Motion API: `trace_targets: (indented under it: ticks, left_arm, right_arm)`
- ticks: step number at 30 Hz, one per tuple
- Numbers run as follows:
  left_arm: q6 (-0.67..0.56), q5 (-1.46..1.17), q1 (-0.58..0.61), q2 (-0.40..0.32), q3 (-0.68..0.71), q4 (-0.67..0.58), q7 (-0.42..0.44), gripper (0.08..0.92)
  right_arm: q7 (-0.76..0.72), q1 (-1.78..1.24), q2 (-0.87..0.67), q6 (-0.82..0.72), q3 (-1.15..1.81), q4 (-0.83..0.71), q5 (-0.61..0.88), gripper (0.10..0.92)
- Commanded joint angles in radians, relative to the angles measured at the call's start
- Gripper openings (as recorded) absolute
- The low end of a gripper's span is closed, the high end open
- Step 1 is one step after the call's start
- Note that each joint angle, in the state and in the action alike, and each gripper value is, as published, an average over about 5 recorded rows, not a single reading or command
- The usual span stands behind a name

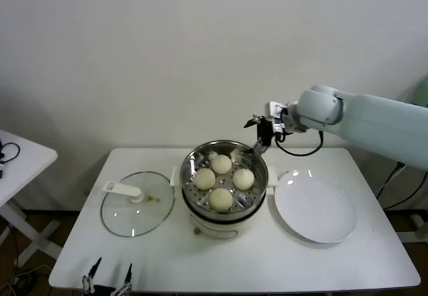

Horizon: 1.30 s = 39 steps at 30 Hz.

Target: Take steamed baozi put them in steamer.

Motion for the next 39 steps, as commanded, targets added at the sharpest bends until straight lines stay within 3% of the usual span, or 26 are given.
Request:
trace_targets:
  ticks: [1,9,18,28,39]
  left_arm:
    - [0.001,-0.008,-0.005,0.003,0.007,0.004,-0.001,0.823]
    - [0.002,-0.007,-0.010,0.007,0.016,0.001,-0.001,0.823]
    - [0.002,-0.013,-0.017,0.010,0.019,0.003,-0.002,0.823]
    - [-0.001,-0.020,-0.027,0.009,0.018,0.012,-0.005,0.823]
    - [-0.002,-0.040,-0.035,0.012,0.016,0.014,-0.012,0.823]
  right_arm:
    - [0.383,-0.626,-0.347,-0.023,0.689,0.305,0.037,0.823]
    - [0.497,-1.378,-0.401,0.119,1.345,0.433,-0.012,0.823]
    - [0.468,-2.058,-0.107,0.268,1.915,0.490,-0.138,0.823]
    - [0.361,-2.337,0.269,0.514,2.071,0.487,-0.175,0.823]
    - [0.343,-2.465,0.539,0.736,2.019,0.445,-0.172,0.823]
